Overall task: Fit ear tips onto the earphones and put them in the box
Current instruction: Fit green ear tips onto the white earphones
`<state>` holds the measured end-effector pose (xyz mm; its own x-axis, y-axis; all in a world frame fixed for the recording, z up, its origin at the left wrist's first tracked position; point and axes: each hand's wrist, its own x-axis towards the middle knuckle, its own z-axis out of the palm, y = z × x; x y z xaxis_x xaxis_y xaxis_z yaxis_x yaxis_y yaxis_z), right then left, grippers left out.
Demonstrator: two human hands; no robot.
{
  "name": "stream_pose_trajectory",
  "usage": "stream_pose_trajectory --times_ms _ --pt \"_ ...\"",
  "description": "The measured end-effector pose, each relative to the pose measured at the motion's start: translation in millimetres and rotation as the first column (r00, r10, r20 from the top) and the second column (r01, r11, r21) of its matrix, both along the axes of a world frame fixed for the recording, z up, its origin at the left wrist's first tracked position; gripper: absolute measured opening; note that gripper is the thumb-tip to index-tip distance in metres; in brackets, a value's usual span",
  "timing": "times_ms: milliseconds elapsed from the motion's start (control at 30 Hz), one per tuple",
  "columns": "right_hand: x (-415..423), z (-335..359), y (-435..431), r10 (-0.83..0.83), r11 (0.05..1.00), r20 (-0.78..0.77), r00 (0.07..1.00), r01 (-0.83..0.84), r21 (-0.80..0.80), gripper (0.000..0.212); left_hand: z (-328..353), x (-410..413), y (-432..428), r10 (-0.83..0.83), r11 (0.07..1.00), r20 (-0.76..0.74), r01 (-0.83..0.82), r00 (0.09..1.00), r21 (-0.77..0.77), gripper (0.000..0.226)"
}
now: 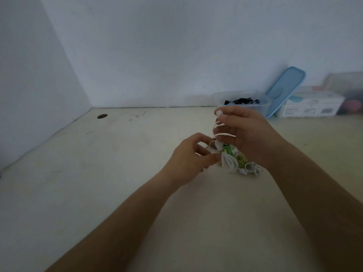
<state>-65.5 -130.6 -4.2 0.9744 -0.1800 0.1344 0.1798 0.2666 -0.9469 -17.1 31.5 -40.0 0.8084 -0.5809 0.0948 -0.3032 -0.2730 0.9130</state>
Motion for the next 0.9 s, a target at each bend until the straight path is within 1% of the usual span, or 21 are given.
stream_pose_trajectory --times_ms 67,100,167,233,267,400,533,633,767,833,900 --pt "1 7 -3 0.017 0.995 -0.009 1.000 -0.016 0.101 0.014 6 -1 -4 -0.048 0.998 -0.081 0.045 0.996 -0.035 0.040" --pt "1 9 -3 0.026 0.990 -0.018 0.999 -0.024 0.136 0.014 8 -2 -6 -0.077 0.996 -0.091 0.073 0.993 -0.047 0.045" --pt "1 15 -6 0.032 0.985 -0.030 0.999 -0.026 0.170 0.014 14 -3 -14 -0.109 0.992 -0.065 0.104 0.992 -0.075 0.038" --pt "0 23 -10 0.014 0.984 -0.035 0.999 -0.008 0.178 0.012 22 -3 -25 -0.080 0.989 -0.066 0.071 0.995 -0.128 0.027" --pt "0 27 -12 -0.004 0.984 -0.033 0.999 0.010 0.175 0.010 25 -2 -30 -0.054 0.987 -0.079 0.041 0.995 -0.156 0.025" --pt "0 45 -36 -0.152 0.980 -0.013 0.988 0.152 0.127 0.006 42 10 -53 -0.022 0.976 -0.090 0.002 0.996 -0.218 0.023" --pt "13 54 -78 -0.351 0.937 -0.020 0.936 0.351 -0.003 0.013 57 37 -91 0.017 0.981 0.027 -0.012 0.999 -0.191 0.022" --pt "28 54 -105 -0.483 0.860 -0.022 0.875 0.469 -0.202 0.018 63 65 -122 0.082 0.987 0.163 -0.058 0.983 -0.147 0.019" --pt "53 57 -137 -0.563 0.725 0.059 0.825 0.526 -0.444 0.016 69 104 -165 0.122 0.991 0.285 -0.100 0.951 -0.090 0.019" --pt "67 57 -151 -0.578 0.644 0.102 0.809 0.530 -0.552 0.012 68 119 -184 0.128 0.992 0.321 -0.115 0.938 -0.058 0.017" --pt "81 55 -162 -0.592 0.577 0.121 0.797 0.523 -0.627 0.009 65 131 -201 0.119 0.993 0.339 -0.119 0.933 -0.021 0.016"
